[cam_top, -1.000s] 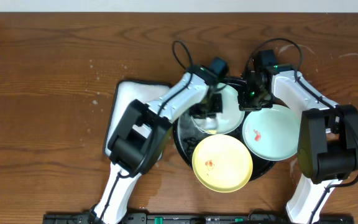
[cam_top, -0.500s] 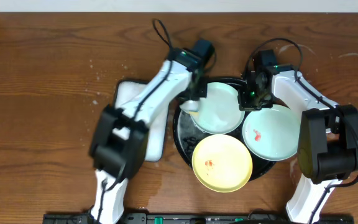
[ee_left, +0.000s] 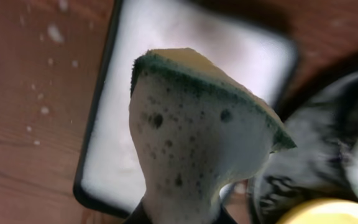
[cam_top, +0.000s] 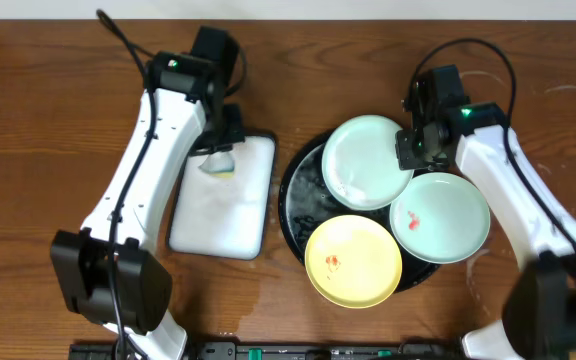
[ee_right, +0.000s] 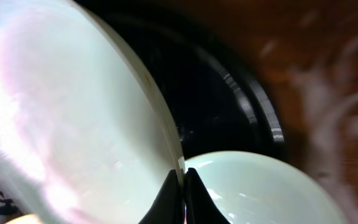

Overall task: Clean dirty plates on tray and stack at the side
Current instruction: 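Return the sponge to the foam tray with the left gripper, then lift the cleaned green plate with right gripper and carry it right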

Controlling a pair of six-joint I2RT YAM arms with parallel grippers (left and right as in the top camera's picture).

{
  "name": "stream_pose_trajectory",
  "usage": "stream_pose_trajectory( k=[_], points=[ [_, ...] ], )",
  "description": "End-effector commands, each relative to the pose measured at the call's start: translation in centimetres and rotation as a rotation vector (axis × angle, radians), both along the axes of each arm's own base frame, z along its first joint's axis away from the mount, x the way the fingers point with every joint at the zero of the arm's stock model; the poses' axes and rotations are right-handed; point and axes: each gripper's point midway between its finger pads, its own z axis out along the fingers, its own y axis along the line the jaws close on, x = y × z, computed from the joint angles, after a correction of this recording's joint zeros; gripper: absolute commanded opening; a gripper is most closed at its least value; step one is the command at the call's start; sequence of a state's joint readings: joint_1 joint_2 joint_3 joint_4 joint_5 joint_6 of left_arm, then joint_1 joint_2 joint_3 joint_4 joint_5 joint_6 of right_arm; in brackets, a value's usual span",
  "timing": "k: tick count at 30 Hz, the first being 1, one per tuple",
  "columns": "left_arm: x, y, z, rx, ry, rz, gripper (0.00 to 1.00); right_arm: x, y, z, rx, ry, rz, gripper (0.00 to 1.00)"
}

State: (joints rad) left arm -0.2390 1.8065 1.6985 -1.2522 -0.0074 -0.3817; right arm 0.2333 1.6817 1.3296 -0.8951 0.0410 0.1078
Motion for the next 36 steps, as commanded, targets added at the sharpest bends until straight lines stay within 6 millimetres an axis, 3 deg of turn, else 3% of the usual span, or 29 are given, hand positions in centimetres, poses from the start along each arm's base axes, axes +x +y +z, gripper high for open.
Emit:
stream_pose_trajectory(
  k=[1, 5, 9, 15, 22, 28, 36],
  points=[
    [-1.8, 2.4, -4.3, 0.042, 0.111, 0.027, 0.08, 0.1, -0.9, 4.4, -0.153, -0.154, -0.015, 0.01],
    [-2.9, 3.8, -7.2, 0.047, 0.154, 0.063, 0.08, -0.4, -0.6, 7.0, -0.274, -0.248, 0.007, 0.01],
    [-3.4, 4.2, -8.3, 0.049, 0.17, 0.073, 0.08, -0.8, -0.6, 8.4, -0.422, -0.301, 0.032, 0.01],
    [-3.1, 4.2, -8.3, 0.047, 0.155, 0.073, 0.09, -1.5, 1.5, 10.8, -0.612, -0.413, 0.091, 0.01],
    [-3.1, 4.2, -8.3, 0.047, 0.155, 0.072, 0.12, -3.3, 4.3, 11.9, -0.711, -0.472, 0.185, 0.01],
    [-3.1, 4.2, -8.3, 0.047, 0.155, 0.072, 0.13, -3.7, 4.7, 13.3, -0.788, -0.533, 0.181, 0.01],
    [-3.1, 4.2, -8.3, 0.047, 0.155, 0.072, 0.13, -4.4, 5.6, 13.6, -0.813, -0.551, 0.214, 0.01]
  ],
)
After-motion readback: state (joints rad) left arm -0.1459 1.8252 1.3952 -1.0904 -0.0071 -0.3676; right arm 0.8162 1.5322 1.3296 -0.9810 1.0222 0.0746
